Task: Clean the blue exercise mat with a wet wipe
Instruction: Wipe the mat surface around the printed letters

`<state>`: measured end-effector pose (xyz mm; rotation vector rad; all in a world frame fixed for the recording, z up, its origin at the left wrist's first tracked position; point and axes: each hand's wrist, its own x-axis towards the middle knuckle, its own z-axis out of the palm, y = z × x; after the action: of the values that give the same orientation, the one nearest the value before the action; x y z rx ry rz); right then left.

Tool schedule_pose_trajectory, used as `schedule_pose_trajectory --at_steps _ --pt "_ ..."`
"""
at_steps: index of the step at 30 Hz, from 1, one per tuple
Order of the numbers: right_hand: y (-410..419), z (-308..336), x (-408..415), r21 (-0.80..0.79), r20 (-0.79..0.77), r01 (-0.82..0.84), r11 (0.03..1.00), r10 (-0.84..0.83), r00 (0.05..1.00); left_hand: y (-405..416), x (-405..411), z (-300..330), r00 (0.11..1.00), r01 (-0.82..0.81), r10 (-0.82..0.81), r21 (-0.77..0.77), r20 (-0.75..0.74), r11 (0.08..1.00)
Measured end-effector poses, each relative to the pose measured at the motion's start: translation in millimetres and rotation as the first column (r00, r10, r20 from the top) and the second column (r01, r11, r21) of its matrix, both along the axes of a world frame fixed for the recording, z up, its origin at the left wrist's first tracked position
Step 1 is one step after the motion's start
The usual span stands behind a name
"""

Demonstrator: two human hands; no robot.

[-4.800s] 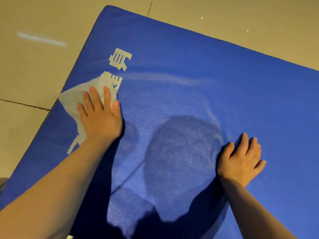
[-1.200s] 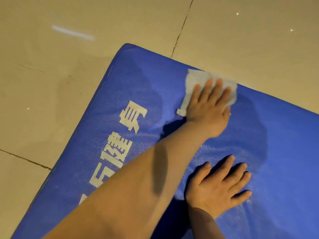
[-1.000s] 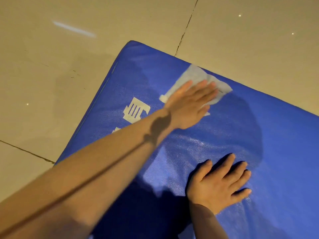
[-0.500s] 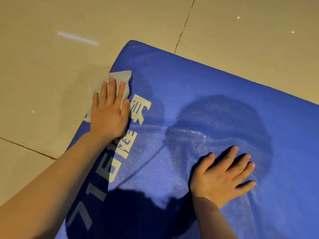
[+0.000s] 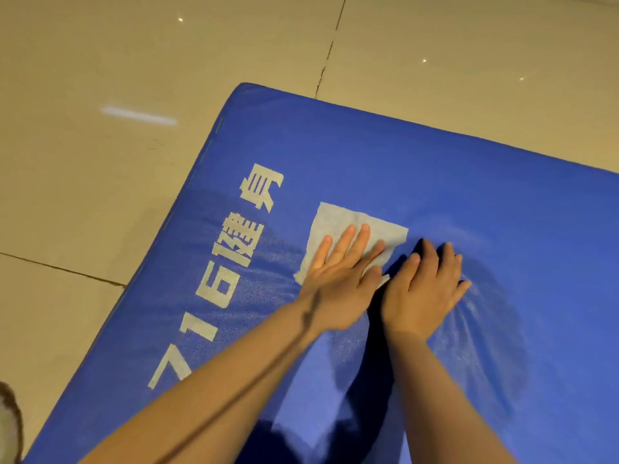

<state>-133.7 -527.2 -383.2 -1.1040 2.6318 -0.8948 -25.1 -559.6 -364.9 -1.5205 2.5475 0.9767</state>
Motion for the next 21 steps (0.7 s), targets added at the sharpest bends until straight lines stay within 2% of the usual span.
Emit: schedule_pose_trajectory --at_steps 1,3,5,7,11,13,16,21 --pt "4.3 4.4 -3.0 0.009 0.028 -0.056 0.998 0.056 0.998 10.2 7.2 2.8 1.0 -0.002 0.001 0.02 0.011 1.0" --pt "22.7 9.6 -14.8 0.052 0.063 -0.214 0.975 0.211 0.975 38.0 21.1 4.8 0.996 0.05 -0.04 -0.135 0.078 0.99" --pt "48.4 13.6 -30.6 0.088 0.028 -0.368 0.926 0.367 0.93 71.4 36.4 4.2 0.991 0.091 -0.066 -0.214 0.117 0.973" --pt "80.5 14.2 -41.7 0.137 -0.055 -0.433 0.891 0.443 0.895 105.3 50.9 2.6 0.984 0.149 -0.113 -0.293 0.134 0.945" --pt "137.2 6.5 -45.8 0.198 -0.172 -0.417 0.887 0.45 0.876 166.1 62.0 2.4 0.965 0.261 -0.23 -0.35 0.128 0.9" --pt "143.0 2.4 -46.5 0.196 -0.206 -0.388 0.901 0.425 0.882 180.4 58.4 2.9 0.966 0.258 -0.23 -0.344 0.12 0.903" --pt "138.2 2.7 -44.2 0.192 -0.199 -0.362 0.912 0.397 0.896 166.5 39.0 -0.6 0.982 0.188 -0.162 -0.373 0.1 0.908" --pt "137.6 0.3 -44.6 0.178 -0.225 -0.355 0.918 0.389 0.893 99.9 -27.9 -17.8 0.983 0.142 -0.079 -0.41 0.165 0.901"
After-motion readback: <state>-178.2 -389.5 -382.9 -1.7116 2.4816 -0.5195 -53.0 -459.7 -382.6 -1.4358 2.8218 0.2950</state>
